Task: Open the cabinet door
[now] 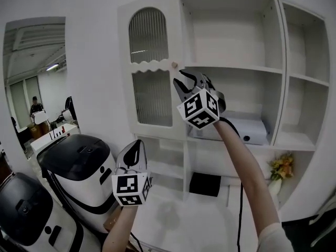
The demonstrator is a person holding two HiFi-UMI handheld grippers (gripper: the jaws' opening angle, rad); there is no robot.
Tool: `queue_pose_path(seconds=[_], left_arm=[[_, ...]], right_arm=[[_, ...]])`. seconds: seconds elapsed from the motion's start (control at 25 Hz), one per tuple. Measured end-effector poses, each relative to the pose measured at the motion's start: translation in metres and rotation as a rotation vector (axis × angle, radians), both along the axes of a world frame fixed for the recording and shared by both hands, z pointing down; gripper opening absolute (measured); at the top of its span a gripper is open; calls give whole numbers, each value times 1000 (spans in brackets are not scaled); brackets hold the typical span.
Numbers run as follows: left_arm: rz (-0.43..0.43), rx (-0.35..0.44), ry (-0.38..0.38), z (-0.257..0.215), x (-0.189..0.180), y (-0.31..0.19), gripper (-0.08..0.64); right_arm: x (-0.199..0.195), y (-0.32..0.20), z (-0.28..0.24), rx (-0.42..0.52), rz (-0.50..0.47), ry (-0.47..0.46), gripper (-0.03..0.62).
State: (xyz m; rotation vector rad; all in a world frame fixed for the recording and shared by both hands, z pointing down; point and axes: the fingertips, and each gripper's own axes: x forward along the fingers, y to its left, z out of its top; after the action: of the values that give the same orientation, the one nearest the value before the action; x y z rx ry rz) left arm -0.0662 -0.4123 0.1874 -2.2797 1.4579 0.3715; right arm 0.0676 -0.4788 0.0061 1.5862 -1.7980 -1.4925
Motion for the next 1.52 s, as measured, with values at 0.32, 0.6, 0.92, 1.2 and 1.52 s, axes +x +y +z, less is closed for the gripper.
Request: queue_pose_path(seconds=[0.32, 0.6, 0.92, 1.2, 1.52], left_arm=[[-47, -16, 28, 5, -33, -6, 6], [-80, -45, 57, 18, -59, -10, 6], [-88, -66, 61, 30, -67, -5, 6], [-82, -78, 76, 37, -63, 4, 6], [-59, -113, 92, 51, -58, 9, 6]], right_arm=[[2, -51, -36, -8, 128, -3, 118], [2, -62, -41, -8, 125, -50, 75], [1, -58, -42, -15, 85, -71, 75], [-12, -36, -42, -6, 14, -47, 75], [-33, -13, -41, 13, -76, -9, 76]])
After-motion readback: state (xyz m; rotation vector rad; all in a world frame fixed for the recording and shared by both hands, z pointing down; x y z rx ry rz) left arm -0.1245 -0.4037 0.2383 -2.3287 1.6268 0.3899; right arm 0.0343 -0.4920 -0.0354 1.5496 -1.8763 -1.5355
